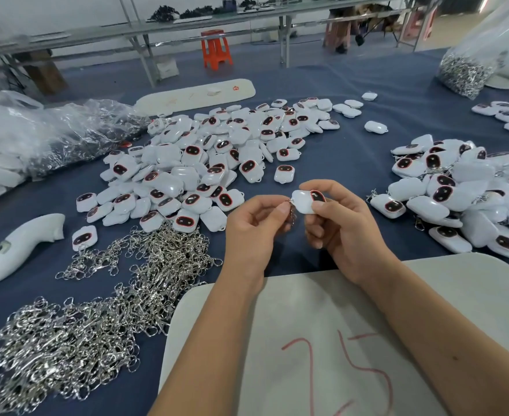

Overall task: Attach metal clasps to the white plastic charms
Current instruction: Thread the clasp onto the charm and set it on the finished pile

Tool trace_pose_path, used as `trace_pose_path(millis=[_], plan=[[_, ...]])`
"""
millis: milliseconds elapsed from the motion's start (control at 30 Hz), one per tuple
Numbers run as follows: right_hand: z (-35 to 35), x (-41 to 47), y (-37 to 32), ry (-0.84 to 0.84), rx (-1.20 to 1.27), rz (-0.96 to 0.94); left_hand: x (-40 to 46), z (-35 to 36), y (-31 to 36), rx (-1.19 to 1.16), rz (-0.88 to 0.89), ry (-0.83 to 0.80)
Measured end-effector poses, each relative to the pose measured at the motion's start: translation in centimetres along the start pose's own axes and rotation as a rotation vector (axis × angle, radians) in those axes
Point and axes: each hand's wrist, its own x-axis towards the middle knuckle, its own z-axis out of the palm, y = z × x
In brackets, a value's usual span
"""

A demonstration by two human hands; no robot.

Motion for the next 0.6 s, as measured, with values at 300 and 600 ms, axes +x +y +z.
trace_pose_path(millis=[300, 600], plan=[[-0.14, 0.08, 0.24, -0.037, -0.008, 0.001, -0.13, -0.07, -0.30, -0.082, -0.078, -0.035], [0.17, -0.09, 0.44, 0.053, -0.107, -0.038, -0.25, -0.54, -0.34, 0.833, 0.545, 0.064]])
